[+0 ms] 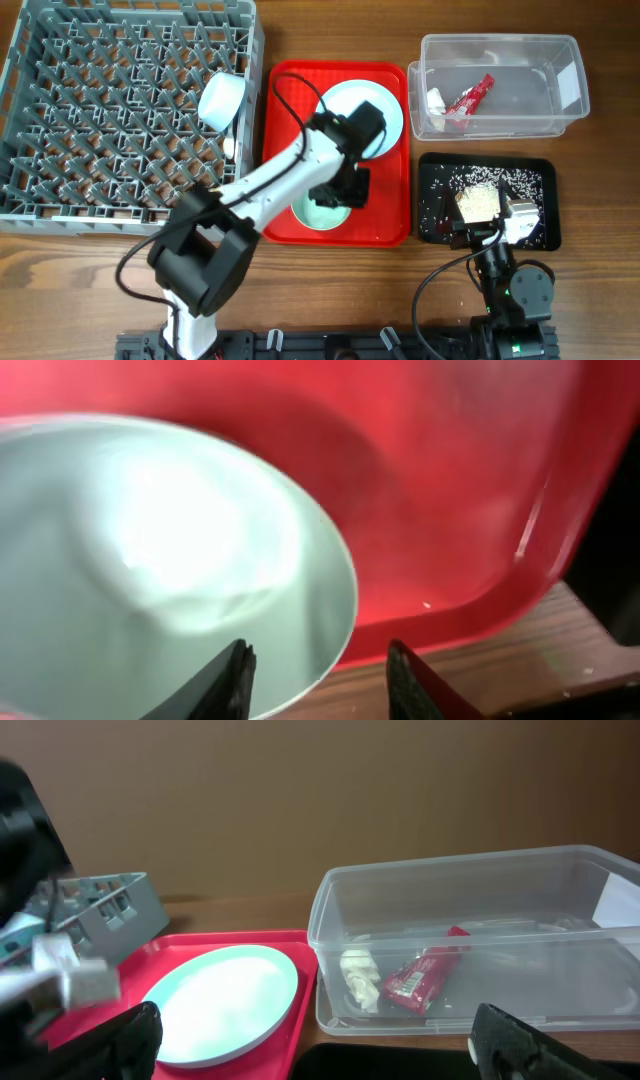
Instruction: Sort waste into correct bins and load items into the dishwasher rack
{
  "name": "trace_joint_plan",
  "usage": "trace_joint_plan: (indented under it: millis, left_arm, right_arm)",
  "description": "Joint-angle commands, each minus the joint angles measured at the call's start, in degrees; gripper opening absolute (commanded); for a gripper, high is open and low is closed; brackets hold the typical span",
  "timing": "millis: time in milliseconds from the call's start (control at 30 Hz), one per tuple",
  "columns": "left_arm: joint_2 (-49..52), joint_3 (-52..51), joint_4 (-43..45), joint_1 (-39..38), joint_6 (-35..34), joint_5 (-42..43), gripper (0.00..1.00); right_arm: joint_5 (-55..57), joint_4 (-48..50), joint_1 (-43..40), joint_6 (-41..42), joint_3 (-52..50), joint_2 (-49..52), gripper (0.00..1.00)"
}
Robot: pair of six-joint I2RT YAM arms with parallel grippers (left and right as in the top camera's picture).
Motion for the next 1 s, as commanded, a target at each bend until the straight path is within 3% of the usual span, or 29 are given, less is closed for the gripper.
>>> trace_joint_plan:
  millis: [0, 67, 133, 300, 467, 533, 700, 767, 900, 967]
  left_arm:
    - [-7.3, 3.5, -5.0, 3.4, 1.1, -5.5, 0.5]
    - [-8.8, 3.5, -8.7, 4.6, 1.1, -11.3, 0.56]
    - [-8.7, 1.4, -8.8, 5.8, 1.1, -11.5, 0.57]
    - [-8.7, -11.6, 1.7, 10.6, 0.3, -7.0, 0.55]
    - [-8.7, -19.4, 8.3, 13.1, 0.7, -5.5, 0.43]
    - [-8.7, -19.5, 8.7, 12.9, 1.0, -5.3, 0.26]
    - [-9.1, -17.1, 7.3, 13.9, 1.1, -5.3, 0.04]
    - [-9.9, -14.2, 4.7, 14.2, 1.5, -5.6, 0.04]
    - [-13.8, -2.6, -7.2, 14.2, 2.4, -20.1, 0.04]
    - [-15.9, 2.9, -15.3, 14.2, 0.4, -35.8, 0.04]
  right_arm:
    - [-0.9, 0.2, -0.2, 0.4, -0.1, -0.3, 1.0]
    - [-0.9, 0.2, -0.2, 0.4, -0.1, -0.3, 1.0]
    - [-0.9, 0.2, -0.2, 0.4, -0.1, -0.3, 1.0]
    - [-0.9, 0.2, -0.2, 0.4, -0.1, -0.3, 1.0]
    - [-0.9, 0.2, -0.2, 0.4, -0.1, -0.3, 1.0]
    - [-0.9, 0.2, -0.2, 0.4, -0.1, -0.3, 1.0]
    - [-0.9, 0.2, -0.2, 0.4, -0.1, -0.3, 1.0]
    - [-0.9, 0.2, -0.2, 0.4, -0.1, -0.3, 1.0]
    - [-0.9, 0.2, -0.2, 0.4, -0.1, -0.3, 1.0]
    - [-0.9, 0.2, -0.2, 0.4, -0.1, -0.3, 1.0]
